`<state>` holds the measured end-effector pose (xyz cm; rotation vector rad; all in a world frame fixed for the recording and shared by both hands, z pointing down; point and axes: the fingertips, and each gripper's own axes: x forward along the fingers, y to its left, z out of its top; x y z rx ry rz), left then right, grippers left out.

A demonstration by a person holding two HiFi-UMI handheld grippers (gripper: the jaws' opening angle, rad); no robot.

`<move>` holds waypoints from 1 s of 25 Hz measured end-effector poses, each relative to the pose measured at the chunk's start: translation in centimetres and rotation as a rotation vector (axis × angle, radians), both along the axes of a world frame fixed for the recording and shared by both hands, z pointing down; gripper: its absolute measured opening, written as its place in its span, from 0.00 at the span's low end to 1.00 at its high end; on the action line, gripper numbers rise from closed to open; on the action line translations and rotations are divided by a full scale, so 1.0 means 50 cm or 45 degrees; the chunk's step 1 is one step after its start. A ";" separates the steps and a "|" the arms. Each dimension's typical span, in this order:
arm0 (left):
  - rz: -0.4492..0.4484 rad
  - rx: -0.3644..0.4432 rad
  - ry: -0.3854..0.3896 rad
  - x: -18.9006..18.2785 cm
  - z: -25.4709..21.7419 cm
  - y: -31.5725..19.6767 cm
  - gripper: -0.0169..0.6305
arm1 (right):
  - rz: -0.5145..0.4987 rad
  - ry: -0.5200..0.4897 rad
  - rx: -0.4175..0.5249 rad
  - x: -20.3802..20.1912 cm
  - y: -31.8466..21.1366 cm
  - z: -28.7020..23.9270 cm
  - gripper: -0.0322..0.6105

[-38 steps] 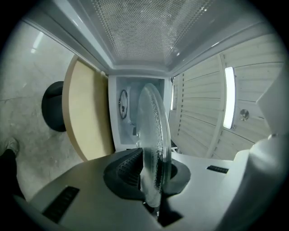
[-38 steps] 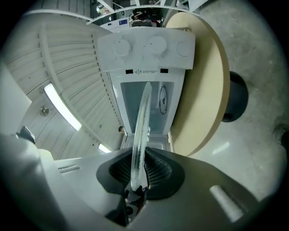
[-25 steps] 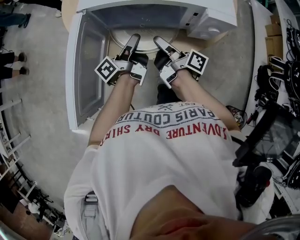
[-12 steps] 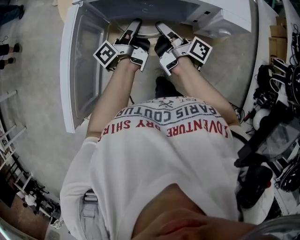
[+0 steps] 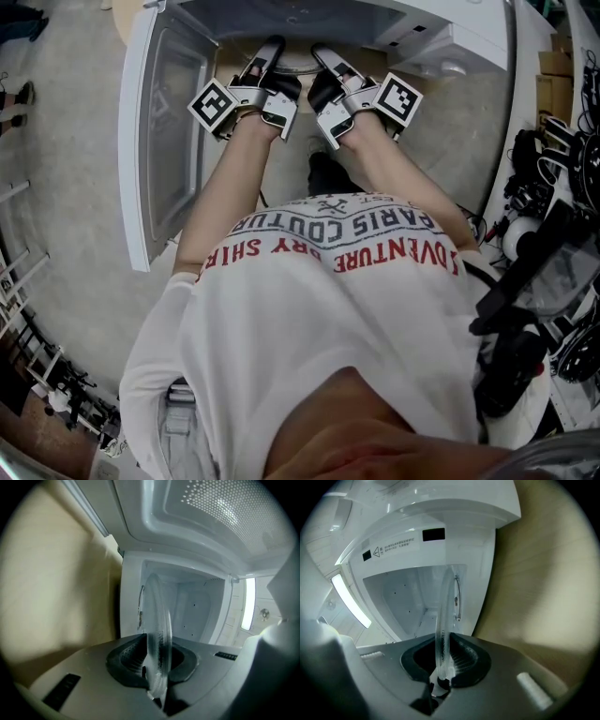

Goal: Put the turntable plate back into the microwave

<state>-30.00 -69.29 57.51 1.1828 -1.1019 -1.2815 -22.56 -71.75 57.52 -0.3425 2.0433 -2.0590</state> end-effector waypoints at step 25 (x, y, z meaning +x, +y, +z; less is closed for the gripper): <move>0.034 -0.074 -0.035 0.049 0.014 0.091 0.07 | 0.019 0.054 0.012 0.004 -0.007 0.025 0.08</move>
